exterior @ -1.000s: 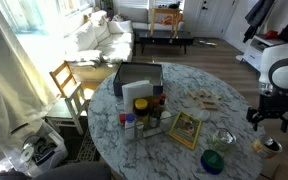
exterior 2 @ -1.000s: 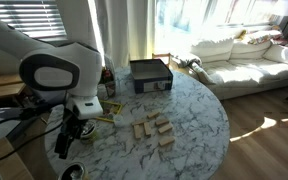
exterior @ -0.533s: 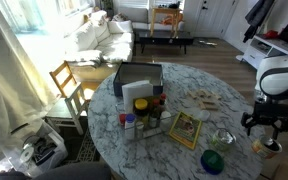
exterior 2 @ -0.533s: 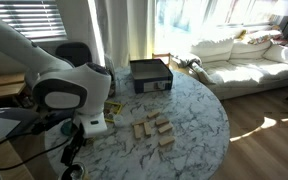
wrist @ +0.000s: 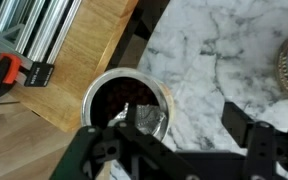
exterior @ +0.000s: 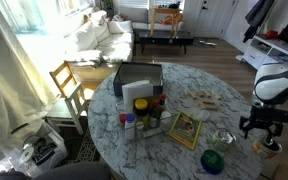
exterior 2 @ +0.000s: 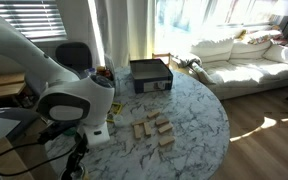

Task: Take the lids off the cans than stack the cans

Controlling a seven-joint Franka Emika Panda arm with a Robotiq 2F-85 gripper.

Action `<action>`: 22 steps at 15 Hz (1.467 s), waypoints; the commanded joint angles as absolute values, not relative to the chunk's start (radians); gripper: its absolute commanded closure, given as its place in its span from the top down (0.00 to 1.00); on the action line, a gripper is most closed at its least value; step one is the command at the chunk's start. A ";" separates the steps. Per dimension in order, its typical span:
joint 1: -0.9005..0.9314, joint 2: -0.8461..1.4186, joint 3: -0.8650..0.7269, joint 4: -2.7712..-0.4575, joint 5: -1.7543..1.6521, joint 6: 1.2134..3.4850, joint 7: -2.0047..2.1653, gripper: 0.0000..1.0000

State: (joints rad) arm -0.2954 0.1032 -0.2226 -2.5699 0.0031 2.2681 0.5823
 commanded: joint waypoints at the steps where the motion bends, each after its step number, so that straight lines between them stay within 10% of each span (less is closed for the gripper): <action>1: -0.282 0.139 -0.249 -2.565 0.057 2.322 0.534 0.55; 8: -0.276 0.116 -0.251 -2.571 0.121 2.338 0.469 0.02; 22: -0.197 -0.182 -0.182 -2.571 0.133 2.153 0.367 0.03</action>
State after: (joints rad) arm -0.2213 -0.0892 -0.2053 -2.5518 0.0945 2.2057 0.4300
